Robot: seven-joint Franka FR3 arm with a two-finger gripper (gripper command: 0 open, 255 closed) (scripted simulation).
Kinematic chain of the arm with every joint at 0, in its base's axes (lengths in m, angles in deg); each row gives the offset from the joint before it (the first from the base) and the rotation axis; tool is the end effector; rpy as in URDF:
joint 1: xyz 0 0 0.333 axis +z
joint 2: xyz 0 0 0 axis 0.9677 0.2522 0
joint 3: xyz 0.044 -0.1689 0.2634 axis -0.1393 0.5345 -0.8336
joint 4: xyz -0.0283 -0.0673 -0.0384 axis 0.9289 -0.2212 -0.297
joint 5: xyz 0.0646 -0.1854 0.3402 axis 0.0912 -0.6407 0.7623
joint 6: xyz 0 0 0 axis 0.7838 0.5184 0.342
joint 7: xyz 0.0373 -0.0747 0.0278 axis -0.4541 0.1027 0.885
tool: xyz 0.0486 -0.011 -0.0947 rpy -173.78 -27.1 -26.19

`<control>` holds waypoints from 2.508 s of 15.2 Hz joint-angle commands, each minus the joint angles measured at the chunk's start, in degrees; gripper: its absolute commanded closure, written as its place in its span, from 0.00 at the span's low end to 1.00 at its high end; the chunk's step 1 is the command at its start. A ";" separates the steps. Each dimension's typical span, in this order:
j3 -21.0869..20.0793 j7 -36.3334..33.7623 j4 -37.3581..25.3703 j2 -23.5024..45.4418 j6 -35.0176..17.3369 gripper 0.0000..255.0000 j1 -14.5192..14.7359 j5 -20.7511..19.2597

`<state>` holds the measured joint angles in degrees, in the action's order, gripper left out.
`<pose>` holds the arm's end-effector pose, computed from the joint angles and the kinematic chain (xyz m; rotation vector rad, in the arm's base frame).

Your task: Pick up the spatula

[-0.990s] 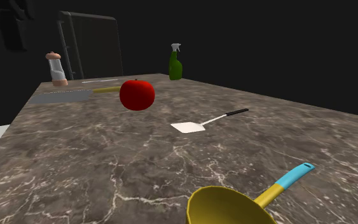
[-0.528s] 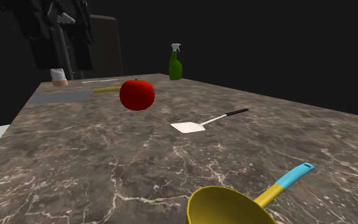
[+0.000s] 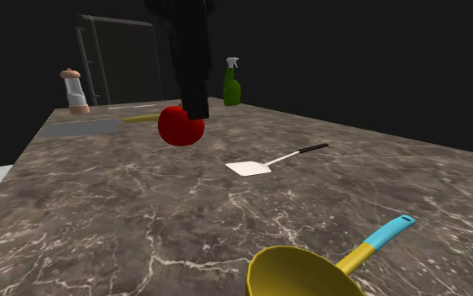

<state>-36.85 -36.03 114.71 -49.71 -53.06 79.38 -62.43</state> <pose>0.4702 0.0671 0.5265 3.0613 0.2253 0.0642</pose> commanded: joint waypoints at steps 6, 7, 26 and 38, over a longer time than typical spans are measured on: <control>-1.32 3.21 -11.08 14.60 -4.15 0.00 1.62 0.76; -1.54 3.66 -12.96 16.68 -4.42 0.00 1.84 0.81; -4.05 7.89 -34.29 41.09 -8.17 0.00 4.97 -0.06; -4.06 7.91 -34.79 40.90 -7.48 1.00 4.97 -0.02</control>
<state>-40.90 -28.11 80.18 -8.71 -60.90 84.33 -62.46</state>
